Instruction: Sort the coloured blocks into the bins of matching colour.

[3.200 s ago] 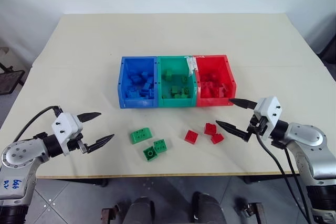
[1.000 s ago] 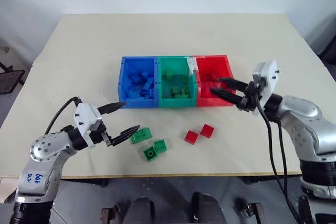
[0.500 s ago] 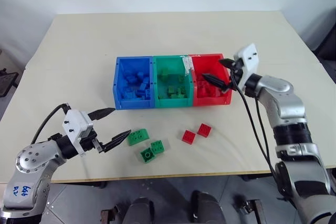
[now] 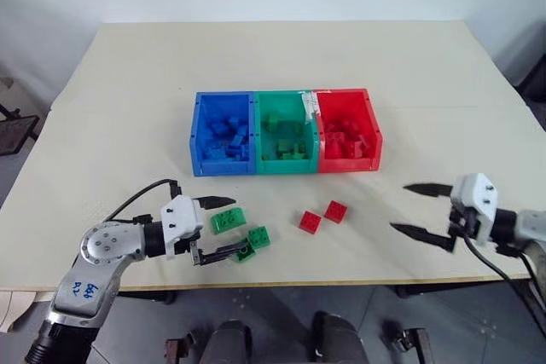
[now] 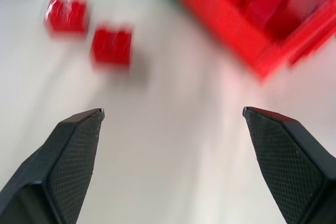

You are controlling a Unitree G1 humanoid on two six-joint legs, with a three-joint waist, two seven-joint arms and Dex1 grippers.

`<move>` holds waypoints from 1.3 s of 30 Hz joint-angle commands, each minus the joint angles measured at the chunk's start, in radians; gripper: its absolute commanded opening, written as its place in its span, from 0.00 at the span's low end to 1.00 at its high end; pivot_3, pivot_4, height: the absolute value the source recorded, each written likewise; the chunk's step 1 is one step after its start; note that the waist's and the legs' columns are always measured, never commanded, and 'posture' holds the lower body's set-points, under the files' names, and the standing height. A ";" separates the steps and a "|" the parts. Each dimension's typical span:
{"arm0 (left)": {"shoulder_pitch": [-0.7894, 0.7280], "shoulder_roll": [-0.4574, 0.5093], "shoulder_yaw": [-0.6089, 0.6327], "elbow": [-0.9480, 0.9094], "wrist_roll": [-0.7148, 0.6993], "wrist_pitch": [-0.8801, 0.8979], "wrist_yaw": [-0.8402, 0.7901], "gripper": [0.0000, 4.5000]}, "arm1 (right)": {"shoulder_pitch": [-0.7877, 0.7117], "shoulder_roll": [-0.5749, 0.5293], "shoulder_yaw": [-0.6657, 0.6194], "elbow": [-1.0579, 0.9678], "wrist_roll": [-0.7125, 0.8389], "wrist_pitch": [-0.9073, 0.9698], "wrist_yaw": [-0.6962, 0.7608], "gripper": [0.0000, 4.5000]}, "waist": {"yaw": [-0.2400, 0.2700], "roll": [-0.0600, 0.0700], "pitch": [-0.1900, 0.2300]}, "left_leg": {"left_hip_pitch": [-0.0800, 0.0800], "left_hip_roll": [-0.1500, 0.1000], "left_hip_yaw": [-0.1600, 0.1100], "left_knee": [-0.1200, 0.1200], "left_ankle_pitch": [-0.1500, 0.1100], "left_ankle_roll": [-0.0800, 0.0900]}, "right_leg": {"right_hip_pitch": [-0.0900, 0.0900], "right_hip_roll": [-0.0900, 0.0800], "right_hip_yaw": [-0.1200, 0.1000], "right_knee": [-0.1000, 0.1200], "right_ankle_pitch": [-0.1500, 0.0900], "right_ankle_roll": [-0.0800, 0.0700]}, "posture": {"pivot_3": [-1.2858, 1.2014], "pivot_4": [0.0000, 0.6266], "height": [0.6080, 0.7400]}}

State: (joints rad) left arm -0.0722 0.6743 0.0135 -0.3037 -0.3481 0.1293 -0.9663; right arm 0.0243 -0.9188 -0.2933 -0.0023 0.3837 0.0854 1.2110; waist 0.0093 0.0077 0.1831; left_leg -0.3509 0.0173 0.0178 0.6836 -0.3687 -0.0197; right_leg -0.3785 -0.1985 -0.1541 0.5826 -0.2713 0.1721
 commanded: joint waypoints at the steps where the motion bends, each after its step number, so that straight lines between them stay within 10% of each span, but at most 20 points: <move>1: -0.002 0.000 0.010 -0.007 -0.010 -0.027 -0.014 1.00 | -0.030 0.006 0.007 -0.067 0.036 0.062 -0.027 0.99 | -0.007 0.000 0.000 | 0.000 0.000 0.000 0.000 0.000 0.000 | 0.000 0.000 0.000 0.000 0.000 0.000 | 0.52 0.24 1.00; 15: 0.067 0.018 0.052 -0.112 -0.066 0.047 0.002 1.00 | -0.329 0.218 0.413 -0.039 -0.148 0.203 -0.192 0.95 | 0.011 -0.001 0.000 | -0.001 0.001 -0.001 0.001 0.000 0.000 | 0.000 0.001 -0.001 -0.001 0.000 -0.001 | 0.52 0.24 1.00; 24: 0.067 0.018 0.074 -0.117 -0.057 0.042 0.031 1.00 | -0.366 0.242 0.402 -0.012 -0.137 0.205 -0.172 0.33 | 0.012 0.000 0.000 | -0.001 0.001 -0.001 0.001 0.000 0.000 | 0.000 0.001 0.000 0.000 0.000 -0.001 | 0.52 0.24 1.00; 31: 0.010 -0.080 0.144 -0.120 -0.139 0.108 0.175 1.00 | -0.553 0.310 0.201 -0.020 0.031 0.306 -0.302 0.33 | 0.006 0.000 0.000 | -0.001 0.001 -0.001 0.002 0.000 0.000 | 0.000 0.001 0.000 0.000 0.000 -0.001 | 0.52 0.24 1.00; 39: -0.019 -0.103 0.173 -0.092 -0.126 0.122 0.239 1.00 | -0.887 0.380 0.210 0.376 -0.128 0.155 -0.486 0.33 | -0.013 0.000 0.000 | -0.001 0.001 -0.003 0.000 0.000 -0.001 | -0.001 0.001 -0.002 0.002 0.000 -0.001 | 0.52 0.24 1.00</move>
State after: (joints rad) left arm -0.0895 0.5665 0.1699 -0.3770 -0.4675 0.2568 -0.7316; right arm -0.8340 -0.5394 -0.0799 0.3275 0.2766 0.2854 0.7445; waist -0.0041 0.0078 0.1829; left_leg -0.3525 0.0181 0.0147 0.6835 -0.3686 -0.0207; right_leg -0.3802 -0.1975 -0.1561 0.5844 -0.2710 0.1711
